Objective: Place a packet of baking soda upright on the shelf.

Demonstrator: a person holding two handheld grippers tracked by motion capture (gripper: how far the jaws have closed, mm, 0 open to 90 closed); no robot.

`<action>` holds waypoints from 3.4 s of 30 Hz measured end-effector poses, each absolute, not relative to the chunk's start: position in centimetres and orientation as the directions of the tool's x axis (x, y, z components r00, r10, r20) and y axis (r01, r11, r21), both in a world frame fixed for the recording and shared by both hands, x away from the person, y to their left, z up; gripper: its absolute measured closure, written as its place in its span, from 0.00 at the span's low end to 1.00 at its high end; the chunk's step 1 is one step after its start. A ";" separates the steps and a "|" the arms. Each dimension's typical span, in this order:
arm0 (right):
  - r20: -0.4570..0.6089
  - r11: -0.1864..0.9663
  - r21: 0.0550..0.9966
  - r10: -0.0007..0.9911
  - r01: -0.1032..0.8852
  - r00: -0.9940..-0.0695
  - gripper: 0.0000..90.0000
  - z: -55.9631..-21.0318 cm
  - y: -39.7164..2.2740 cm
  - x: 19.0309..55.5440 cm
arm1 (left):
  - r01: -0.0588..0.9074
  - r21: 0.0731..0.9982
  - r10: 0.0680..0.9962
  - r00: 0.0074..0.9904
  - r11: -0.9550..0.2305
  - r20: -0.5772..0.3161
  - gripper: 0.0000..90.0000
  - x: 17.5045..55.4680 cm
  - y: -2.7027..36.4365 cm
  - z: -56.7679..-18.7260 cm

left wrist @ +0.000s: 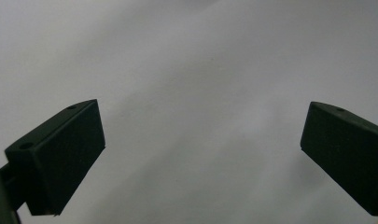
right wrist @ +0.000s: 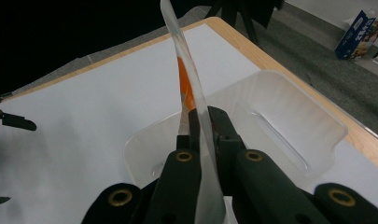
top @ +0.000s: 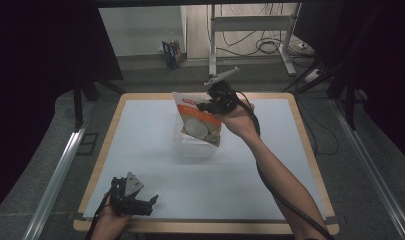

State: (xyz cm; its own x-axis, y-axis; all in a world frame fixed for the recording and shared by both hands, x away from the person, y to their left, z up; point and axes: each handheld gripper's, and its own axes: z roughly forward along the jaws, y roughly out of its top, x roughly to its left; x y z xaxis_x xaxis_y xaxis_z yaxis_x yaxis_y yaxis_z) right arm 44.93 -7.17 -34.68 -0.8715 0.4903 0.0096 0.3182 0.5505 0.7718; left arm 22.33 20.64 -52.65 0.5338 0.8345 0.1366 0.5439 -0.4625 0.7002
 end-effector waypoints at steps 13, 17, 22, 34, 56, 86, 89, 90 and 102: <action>0.025 0.554 0.765 0.484 0.329 -0.875 0.98 -36.7 -5.1 45.8 | 0.554 0.704 0.838 0.535 -0.445 0.109 0.00 22.5 21.0 -52.6; 0.040 0.556 0.758 0.483 0.341 -0.875 0.98 -37.7 -5.1 45.9 | 0.553 0.704 0.837 0.536 -0.446 0.109 0.00 22.5 21.0 -52.6; 0.061 0.559 0.747 0.482 0.361 -0.874 0.98 -39.2 -5.3 46.0 | 0.552 0.708 0.839 0.534 -0.441 0.107 0.00 22.4 20.9 -52.6; 0.083 0.545 0.747 0.493 0.381 -0.866 0.97 -40.9 -7.3 46.3 | 0.550 0.698 0.834 0.538 -0.459 0.125 0.00 22.4 20.7 -52.7; -0.025 0.560 0.767 0.514 0.314 -0.857 0.46 -39.3 -7.5 44.7 | 0.547 0.693 0.831 0.540 -0.470 0.137 0.00 22.4 20.6 -52.7; -0.026 0.549 0.777 0.516 0.308 -0.856 0.17 -39.4 -11.9 42.4 | 0.550 0.710 0.840 0.532 -0.440 0.109 0.00 22.4 20.8 -52.6; -0.024 0.548 0.777 0.516 0.308 -0.856 0.16 -39.5 -12.1 42.3 | 0.551 0.708 0.840 0.531 -0.441 0.109 0.00 22.4 20.8 -52.6; -0.023 0.546 0.778 0.518 0.310 -0.855 0.14 -39.6 -12.3 42.2 | 0.551 0.709 0.840 0.531 -0.441 0.110 0.00 22.4 20.8 -52.6; -0.018 0.543 0.777 0.525 0.318 -0.851 0.05 -40.1 -13.2 41.7 | 0.549 0.710 0.840 0.531 -0.441 0.112 0.00 22.4 20.8 -52.6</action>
State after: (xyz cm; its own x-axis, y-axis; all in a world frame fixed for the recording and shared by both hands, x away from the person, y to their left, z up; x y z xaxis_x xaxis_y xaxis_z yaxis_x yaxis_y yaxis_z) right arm 41.66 -13.15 -40.15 -0.8512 0.5245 -0.0180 0.3181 0.5428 0.7773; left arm 22.39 20.79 -52.65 0.5307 0.8402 0.1117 0.5494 -0.4413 0.7095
